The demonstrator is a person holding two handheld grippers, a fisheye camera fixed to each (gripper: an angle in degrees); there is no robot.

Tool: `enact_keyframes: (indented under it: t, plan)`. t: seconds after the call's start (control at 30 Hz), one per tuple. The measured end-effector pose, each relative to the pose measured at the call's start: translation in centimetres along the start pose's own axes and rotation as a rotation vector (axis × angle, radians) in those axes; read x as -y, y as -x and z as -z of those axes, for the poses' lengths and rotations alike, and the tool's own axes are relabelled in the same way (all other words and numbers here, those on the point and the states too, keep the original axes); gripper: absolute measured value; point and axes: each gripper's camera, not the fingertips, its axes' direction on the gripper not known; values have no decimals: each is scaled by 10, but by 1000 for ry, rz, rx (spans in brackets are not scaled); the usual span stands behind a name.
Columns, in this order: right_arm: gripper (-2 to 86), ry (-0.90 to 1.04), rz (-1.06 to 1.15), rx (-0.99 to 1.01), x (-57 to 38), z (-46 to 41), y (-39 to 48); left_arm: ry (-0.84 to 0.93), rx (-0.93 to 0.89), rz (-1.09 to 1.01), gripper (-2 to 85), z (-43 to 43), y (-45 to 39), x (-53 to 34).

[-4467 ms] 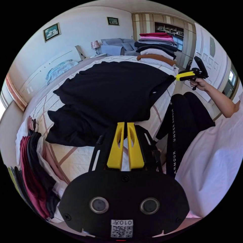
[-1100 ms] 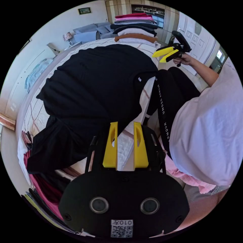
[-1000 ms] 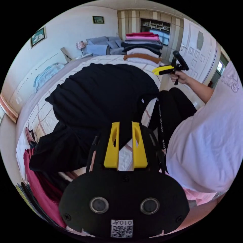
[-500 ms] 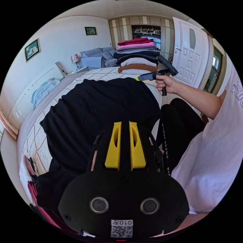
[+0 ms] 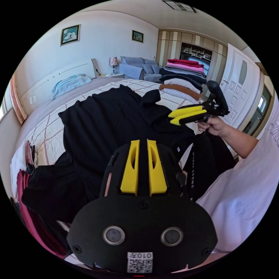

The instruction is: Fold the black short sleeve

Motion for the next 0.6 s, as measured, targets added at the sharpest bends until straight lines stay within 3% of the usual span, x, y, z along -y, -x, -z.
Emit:
enact_keyframes:
  t: [0.1,0.27,0.43,0.6]
  plan:
    - [105,-33,-227,12,-17,5,-56,-1,49,-76,82,-5,-20,13]
    - [118,-12,-414,265,-25,-27,-107,-21,73,-192,111,-28,-53,55]
    - [95,23,-422,313,-30,-50,-96,-80,82,-262,147,-51,-61,119]
    - [68,-4,-403,306,-37,-47,-84,40,5,-315,176,-99,-68,213]
